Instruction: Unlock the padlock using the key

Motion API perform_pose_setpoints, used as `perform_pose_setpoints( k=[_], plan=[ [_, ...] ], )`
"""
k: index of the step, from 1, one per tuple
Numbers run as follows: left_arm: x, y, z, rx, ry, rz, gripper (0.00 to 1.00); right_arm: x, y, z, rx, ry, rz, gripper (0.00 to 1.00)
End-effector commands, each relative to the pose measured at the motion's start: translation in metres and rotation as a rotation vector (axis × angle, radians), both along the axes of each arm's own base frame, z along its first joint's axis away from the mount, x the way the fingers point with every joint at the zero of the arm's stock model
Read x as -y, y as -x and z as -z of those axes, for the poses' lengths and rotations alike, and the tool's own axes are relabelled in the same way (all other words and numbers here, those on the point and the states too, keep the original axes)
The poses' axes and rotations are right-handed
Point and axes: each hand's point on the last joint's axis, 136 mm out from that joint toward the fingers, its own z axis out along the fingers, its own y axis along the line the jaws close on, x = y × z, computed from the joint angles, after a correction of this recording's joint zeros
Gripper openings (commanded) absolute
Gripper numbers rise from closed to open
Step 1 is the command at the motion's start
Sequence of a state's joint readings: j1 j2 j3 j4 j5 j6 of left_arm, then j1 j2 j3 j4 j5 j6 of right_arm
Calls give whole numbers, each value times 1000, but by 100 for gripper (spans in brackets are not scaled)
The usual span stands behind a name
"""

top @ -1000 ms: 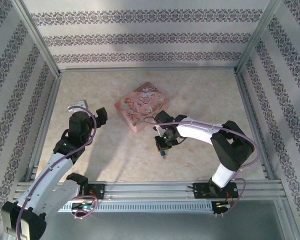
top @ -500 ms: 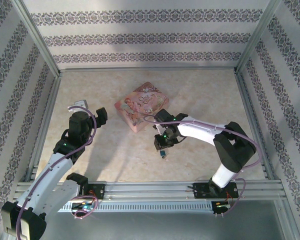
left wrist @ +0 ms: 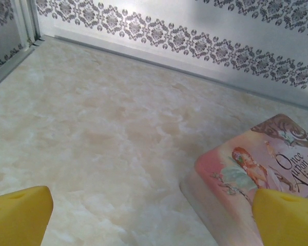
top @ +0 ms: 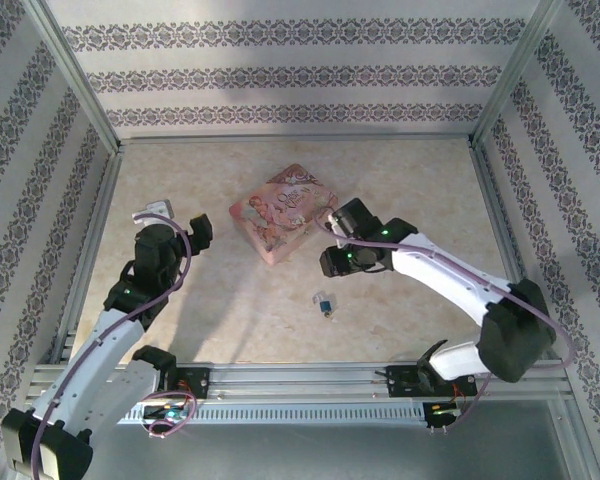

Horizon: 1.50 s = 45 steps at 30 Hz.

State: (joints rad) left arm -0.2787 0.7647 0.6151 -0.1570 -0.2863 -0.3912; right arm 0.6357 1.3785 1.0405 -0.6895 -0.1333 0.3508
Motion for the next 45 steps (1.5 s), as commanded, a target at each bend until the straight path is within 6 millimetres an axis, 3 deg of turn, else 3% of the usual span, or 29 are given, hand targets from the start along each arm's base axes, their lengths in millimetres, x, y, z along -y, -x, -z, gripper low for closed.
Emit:
perform_pose_setpoints(
  k=[1,4,12,18,23,29,33,38,45],
  plan=[
    [-13,4,-8,30,-37,-40,99,20,-20,-35,168,35,41,44],
    [-16,6,-9,33,-50,-50,99,33,-29,-57,269,22,82,46],
    [-27,14,-14,55,-80,-87,99,80,-44,-103,559,-60,222,63],
    [-31,16,-14,60,-95,-106,99,125,-48,-111,674,-82,354,70],
    [-34,17,-15,59,-112,-116,99,157,-51,-105,722,-87,454,83],
    [-43,16,-6,51,-164,-147,99,205,-57,-83,777,-35,611,98],
    [-50,16,7,28,-232,-168,99,224,-61,-66,814,-2,663,99],
    [-61,16,26,19,-331,-202,99,241,-66,-47,850,19,714,98],
    [-68,15,55,16,-398,-218,99,242,-82,-15,832,19,693,99]
  ],
)
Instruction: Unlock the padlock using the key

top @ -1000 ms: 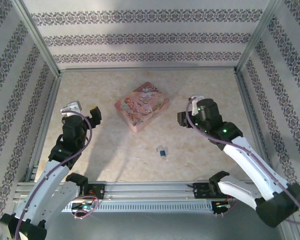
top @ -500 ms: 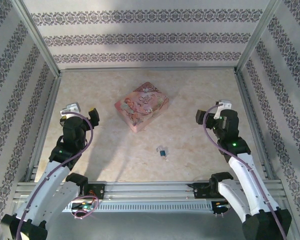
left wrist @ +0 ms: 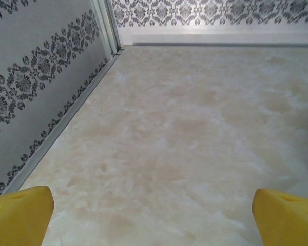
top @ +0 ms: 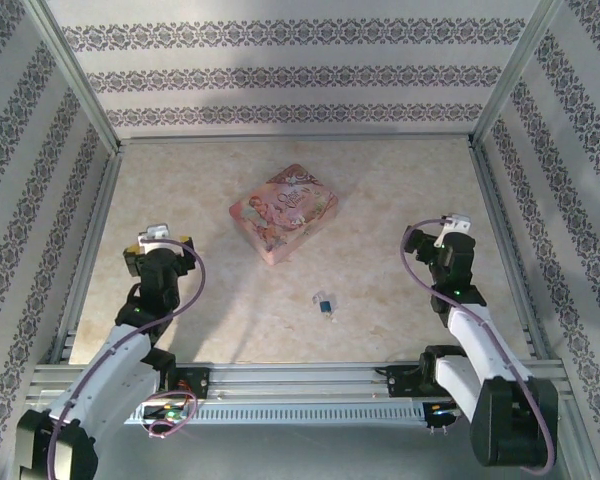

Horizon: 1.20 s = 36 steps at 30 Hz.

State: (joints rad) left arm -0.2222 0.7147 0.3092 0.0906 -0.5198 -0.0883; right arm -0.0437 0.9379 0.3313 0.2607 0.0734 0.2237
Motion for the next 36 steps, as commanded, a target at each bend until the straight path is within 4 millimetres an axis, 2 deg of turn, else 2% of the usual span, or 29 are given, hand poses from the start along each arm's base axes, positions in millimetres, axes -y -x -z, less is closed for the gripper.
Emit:
perform_pose_setpoints(
  k=[1,8,12,15,20,27,36],
  plan=[
    [-9,-5,-11,75,-47,-31,99,1,-15,-9,98,24,-16,98],
    [0,-19,20,-6,-76,30,99,-6,-38,6,142,38,-74,99],
    [6,-28,31,17,-49,67,99,-14,-50,4,152,63,-137,98],
    [11,-38,35,1,-36,118,99,-15,-53,7,183,100,-153,99],
    [10,-50,36,9,-22,141,99,-20,-58,24,209,93,-184,98],
    [3,-56,38,23,5,144,99,-18,-70,28,168,85,-175,99],
    [-2,-72,37,68,16,173,99,-22,-69,34,129,112,-175,98]
  ],
)
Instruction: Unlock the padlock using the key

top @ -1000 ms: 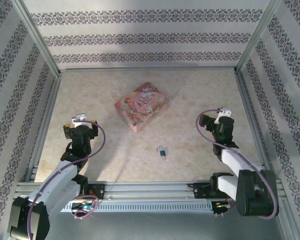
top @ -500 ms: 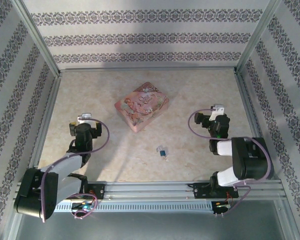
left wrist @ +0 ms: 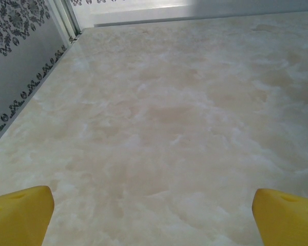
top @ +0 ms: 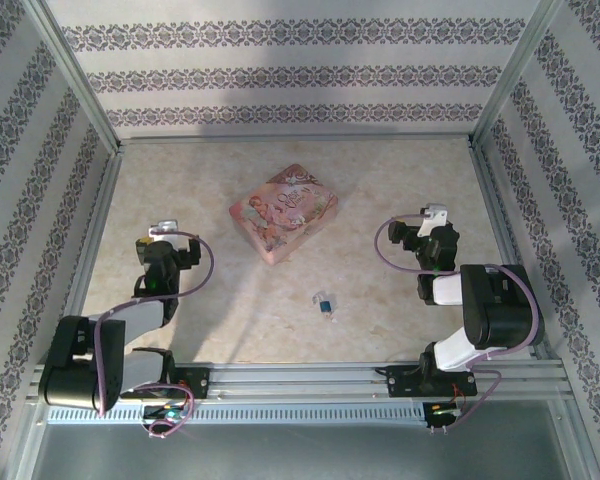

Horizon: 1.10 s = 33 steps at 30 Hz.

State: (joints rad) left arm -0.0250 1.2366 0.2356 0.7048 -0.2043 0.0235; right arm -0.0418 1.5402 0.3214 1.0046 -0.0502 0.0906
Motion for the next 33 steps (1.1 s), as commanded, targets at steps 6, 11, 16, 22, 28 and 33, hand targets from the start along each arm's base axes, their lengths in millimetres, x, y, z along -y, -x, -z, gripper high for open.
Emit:
perform_pose_setpoints(
  k=[6,11,16,22,28,33],
  plan=[
    [0,-29,-20,82,17,60,99,-3,-3,-3,-1,31,-6,98],
    [5,-26,-23,102,36,89,99,-3,-3,-2,-4,36,-3,99],
    [14,-32,-22,109,94,134,99,-4,-3,-2,-6,39,-3,98],
    [16,-44,-9,130,149,140,99,-4,-2,-1,-8,41,-3,99],
    [19,-43,5,130,147,159,99,-4,-2,-1,-12,45,-2,98],
    [19,-57,10,81,153,158,99,-5,-10,-12,15,49,-1,98]
  ],
)
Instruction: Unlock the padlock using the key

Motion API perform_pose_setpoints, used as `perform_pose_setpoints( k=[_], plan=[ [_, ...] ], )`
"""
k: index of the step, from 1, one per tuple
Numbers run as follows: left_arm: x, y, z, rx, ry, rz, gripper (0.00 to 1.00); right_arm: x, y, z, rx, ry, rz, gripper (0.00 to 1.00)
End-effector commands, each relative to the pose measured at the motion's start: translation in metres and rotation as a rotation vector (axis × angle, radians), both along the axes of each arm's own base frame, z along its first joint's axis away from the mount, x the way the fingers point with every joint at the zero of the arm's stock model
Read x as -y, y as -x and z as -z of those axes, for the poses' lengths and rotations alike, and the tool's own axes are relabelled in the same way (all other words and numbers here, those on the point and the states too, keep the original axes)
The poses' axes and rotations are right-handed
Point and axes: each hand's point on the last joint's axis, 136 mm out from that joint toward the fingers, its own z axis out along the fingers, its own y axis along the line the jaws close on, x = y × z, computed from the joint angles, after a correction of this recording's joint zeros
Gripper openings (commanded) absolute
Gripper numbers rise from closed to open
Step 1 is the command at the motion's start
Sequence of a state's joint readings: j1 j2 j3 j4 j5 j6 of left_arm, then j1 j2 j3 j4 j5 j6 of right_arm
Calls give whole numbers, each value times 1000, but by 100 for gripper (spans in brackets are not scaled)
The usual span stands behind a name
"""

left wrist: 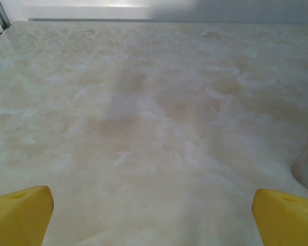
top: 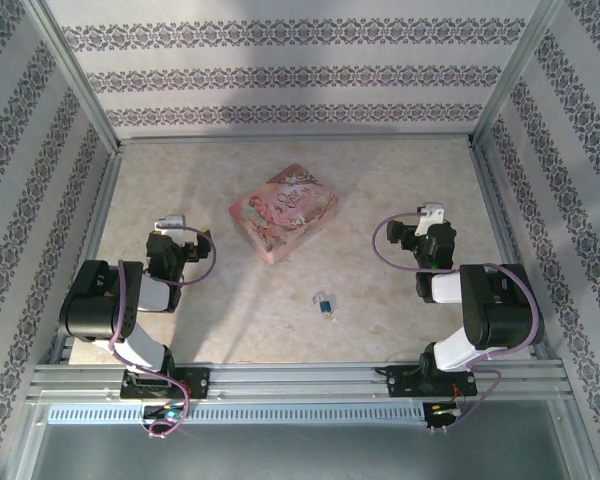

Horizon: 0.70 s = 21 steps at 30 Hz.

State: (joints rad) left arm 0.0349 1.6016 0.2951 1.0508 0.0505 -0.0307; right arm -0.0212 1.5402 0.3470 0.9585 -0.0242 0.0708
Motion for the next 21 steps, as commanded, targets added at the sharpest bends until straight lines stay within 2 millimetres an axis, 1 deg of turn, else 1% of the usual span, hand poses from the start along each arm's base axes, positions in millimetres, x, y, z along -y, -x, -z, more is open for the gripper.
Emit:
perform_pose_setpoints(
  k=[1,21],
  plan=[
    [-3,-17,-14,15,12,-2,99,-1,-6,-12,35,23,0,98],
    [-2,-16,-15,21,11,2,99,-5,-7,-11,25,55,1,98]
  ],
)
